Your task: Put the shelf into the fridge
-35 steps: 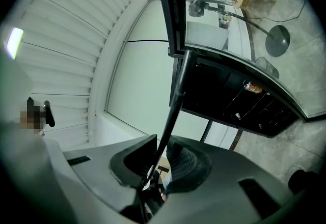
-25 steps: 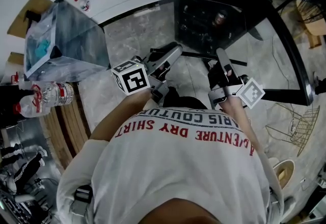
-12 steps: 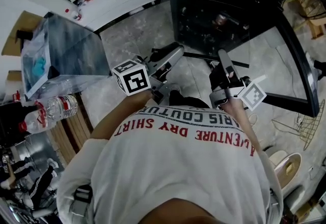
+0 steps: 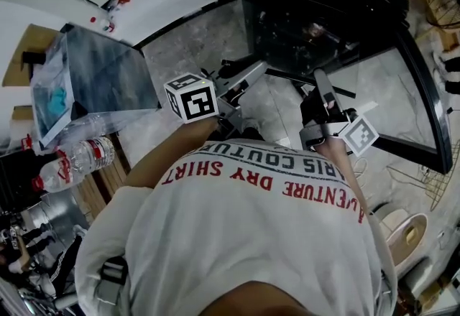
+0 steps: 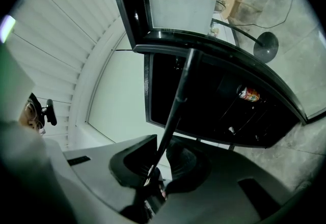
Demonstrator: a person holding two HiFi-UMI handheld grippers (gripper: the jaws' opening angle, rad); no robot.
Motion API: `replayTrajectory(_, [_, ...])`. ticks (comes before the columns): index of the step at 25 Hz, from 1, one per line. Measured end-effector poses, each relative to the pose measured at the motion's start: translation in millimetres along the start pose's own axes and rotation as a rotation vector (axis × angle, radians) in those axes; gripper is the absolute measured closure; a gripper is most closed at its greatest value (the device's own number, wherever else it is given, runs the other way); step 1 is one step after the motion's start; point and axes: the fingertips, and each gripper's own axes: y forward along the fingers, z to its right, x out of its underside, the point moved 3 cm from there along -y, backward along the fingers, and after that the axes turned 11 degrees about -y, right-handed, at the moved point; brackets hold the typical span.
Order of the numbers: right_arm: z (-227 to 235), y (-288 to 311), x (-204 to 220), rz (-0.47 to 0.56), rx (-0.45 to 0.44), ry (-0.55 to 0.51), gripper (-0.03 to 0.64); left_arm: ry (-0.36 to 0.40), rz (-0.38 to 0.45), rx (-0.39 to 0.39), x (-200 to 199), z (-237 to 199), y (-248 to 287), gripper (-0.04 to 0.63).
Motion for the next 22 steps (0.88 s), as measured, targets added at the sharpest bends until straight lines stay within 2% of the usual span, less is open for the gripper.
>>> replayTrajectory(12, [0, 19, -1, 0.038, 0.043, -0.008, 0.56, -0.003, -0.056, 0.028, -26, -12, 9, 0.459])
replayTrajectory(18, [6, 17, -2, 0.077, 0.083, -0.018, 0.561, 0.007, -0.13, 0.054, -23, -16, 16, 0.457])
replayTrajectory(22, [4, 25, -1, 0.098, 0.091, -0.03, 0.56, -0.013, -0.146, 0.069, -32, -24, 19, 0.457])
